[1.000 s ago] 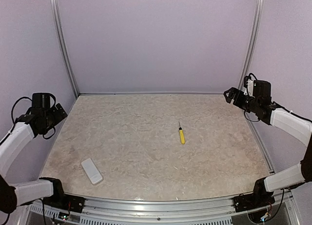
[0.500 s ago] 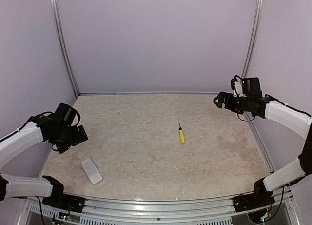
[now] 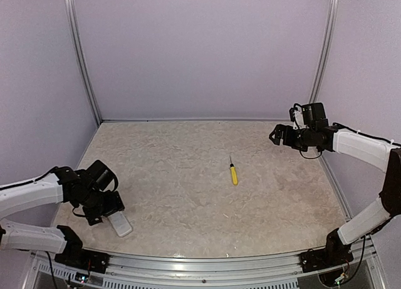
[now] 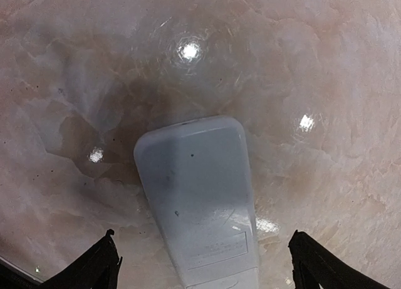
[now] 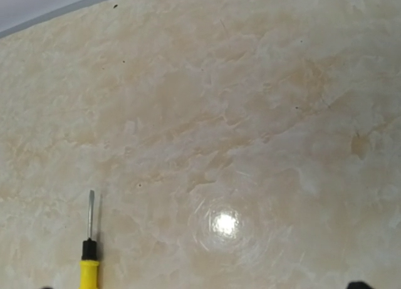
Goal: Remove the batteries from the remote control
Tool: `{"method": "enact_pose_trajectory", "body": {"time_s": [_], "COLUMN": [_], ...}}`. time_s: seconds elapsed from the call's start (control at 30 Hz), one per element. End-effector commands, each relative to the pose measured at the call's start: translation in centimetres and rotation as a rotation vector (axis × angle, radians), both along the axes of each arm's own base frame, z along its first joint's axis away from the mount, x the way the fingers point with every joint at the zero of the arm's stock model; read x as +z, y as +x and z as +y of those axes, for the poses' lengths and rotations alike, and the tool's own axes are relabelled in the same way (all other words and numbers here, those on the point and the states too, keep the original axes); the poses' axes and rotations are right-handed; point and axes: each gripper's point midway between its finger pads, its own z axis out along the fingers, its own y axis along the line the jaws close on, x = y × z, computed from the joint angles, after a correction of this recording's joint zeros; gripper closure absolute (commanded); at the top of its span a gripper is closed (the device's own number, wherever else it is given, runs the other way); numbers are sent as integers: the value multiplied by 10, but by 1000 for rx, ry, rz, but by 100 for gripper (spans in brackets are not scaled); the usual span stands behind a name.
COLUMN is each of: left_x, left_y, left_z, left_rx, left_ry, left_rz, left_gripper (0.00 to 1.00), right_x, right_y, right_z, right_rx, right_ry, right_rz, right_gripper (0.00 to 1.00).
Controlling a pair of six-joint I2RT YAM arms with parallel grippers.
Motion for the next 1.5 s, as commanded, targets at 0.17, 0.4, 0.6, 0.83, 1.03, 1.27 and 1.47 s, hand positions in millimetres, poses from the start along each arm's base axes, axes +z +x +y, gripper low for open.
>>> {"method": "enact_pose_trajectory", "body": {"time_s": [0.17,0.4,0.6,0.83,1.03,1.27,1.47], "left_x": [-17,-30,-32,-8,21,38,42], "left_y": [-4,-9,-3,15,47,86,114], "left_z": [-18,-20,-24,-39,-73,-120,-158], "left_rx": [-11,-37,-47,-48,-55,-34,-10], "left_ry": [-8,49,66,22,-84,-220,-284], "left_rz": [41,91,80,9,-82,-158,-180], "left_gripper": [17,23,47,55,55,55,55], "right_x": [-14,-14,-13,-4,6,7,9], "right_y": [-10,-12,-12,-10,-12,-18,-25], "right_z": [-5,-8,-8,-5,-5,-11,-17], "right_rx": [-8,-11,-8,15,23,14,4], "right_ry": [-46,-69,-71,-69,-74,-102,-129], "right_rz": [35,34,32,17,1,1,2], "right_gripper": [0,0,1,0,1,0,0]}}
